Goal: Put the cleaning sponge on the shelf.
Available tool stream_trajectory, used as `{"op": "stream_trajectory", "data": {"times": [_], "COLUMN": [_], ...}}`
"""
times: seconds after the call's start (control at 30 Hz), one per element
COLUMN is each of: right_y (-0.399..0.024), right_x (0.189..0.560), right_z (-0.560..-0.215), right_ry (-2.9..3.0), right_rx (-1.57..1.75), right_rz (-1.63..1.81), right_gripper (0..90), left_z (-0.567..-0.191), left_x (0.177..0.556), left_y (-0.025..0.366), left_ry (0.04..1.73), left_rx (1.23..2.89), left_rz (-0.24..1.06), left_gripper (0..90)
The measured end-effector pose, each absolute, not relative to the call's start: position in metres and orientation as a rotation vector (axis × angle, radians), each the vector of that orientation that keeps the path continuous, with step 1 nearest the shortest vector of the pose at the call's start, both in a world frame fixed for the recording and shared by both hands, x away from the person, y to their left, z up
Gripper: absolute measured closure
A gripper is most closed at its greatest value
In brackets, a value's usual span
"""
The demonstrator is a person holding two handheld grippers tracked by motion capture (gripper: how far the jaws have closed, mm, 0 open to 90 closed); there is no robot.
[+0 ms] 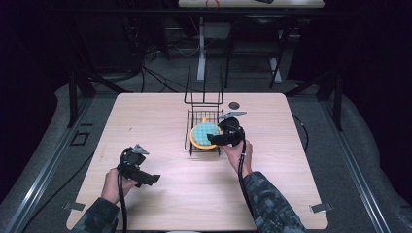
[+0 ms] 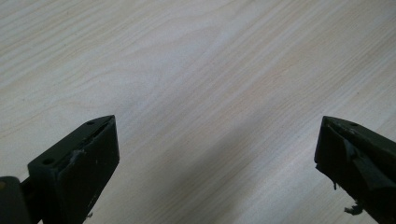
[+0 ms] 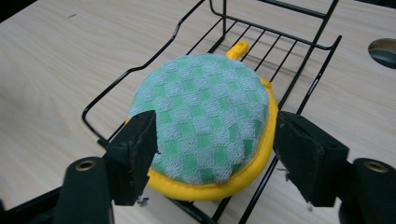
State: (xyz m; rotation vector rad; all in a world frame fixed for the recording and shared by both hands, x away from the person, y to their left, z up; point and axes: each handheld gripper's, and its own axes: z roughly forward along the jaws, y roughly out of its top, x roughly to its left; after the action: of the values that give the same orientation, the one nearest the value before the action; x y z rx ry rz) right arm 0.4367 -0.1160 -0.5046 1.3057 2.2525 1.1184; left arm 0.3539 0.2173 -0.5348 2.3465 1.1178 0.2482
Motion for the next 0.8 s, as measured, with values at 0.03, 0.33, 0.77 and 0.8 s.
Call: {"op": "stream_trajectory", "data": {"times": [0.03, 0.33, 0.77, 0.8], "right_y": [-0.117, -0.121, -0.146, -0.149], "right_x": [0.435, 0.421, 0.387, 0.385], "right_z": [-0.503, -0.482, -0.458, -0.457], "right_ry": [2.261, 2.372, 2.440, 2.441], "right_rx": [1.295, 1.211, 1.140, 1.130], "right_rz": [1.117, 1.054, 1.000, 0.998], "right_gripper": [25.2, 6.0, 0.0, 0.0], "left_z": [-0.535, -0.535, -0.535, -0.535], "left_x": [0.354, 0.354, 0.354, 0.354], "left_y": [0.217, 0.216, 0.215, 0.215], "left_ry": [1.116, 1.115, 1.114, 1.118], "left_rx": [2.352, 2.354, 2.357, 2.354], "left_rz": [0.249, 0.248, 0.248, 0.248], "left_gripper": [0.1, 0.1, 0.1, 0.1]}}
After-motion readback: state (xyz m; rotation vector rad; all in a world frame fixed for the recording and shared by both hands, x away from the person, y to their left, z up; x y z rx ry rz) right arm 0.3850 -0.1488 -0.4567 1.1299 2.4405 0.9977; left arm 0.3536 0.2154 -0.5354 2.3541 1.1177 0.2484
